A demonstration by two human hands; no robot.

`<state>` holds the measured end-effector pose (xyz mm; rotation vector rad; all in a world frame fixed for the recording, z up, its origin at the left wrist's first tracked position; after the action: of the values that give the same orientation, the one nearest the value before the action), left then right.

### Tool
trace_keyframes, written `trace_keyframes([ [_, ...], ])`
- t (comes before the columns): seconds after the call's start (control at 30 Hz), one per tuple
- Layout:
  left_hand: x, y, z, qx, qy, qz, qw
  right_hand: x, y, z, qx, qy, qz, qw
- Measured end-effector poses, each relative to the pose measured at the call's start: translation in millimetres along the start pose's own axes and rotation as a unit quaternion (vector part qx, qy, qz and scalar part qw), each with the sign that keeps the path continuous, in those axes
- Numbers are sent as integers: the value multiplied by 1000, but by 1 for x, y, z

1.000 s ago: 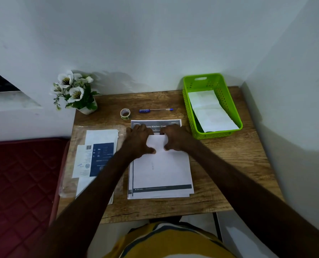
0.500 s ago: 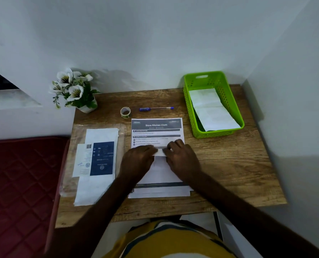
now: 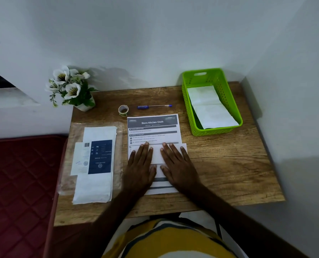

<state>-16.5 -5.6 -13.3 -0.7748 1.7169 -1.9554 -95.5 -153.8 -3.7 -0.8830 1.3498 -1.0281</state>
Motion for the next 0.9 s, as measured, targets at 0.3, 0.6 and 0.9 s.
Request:
trace_keyframes([
  [0.3,3,2,-1,-15,-23,-2,1000,-17,6,8,-32,17,-7,999],
  [0.6,3,2,-2,-24,-20,-2,1000,6,2,0,-59,59,4,997],
  [0.9,-3,-5,5,-40,-50,-50,997,25,-25,-1,-50,85,35,995],
])
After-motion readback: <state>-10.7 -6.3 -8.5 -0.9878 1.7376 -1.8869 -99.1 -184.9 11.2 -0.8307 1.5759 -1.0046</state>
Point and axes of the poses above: each hand's wrist, its own z-axis towards the middle knuckle, its own y-axis out of the palm, x = y × z, the point moved 5 cm from there along z, towards the middle knuckle, and after that the axes turned 8 degrees about z, right-handed, at the moved point
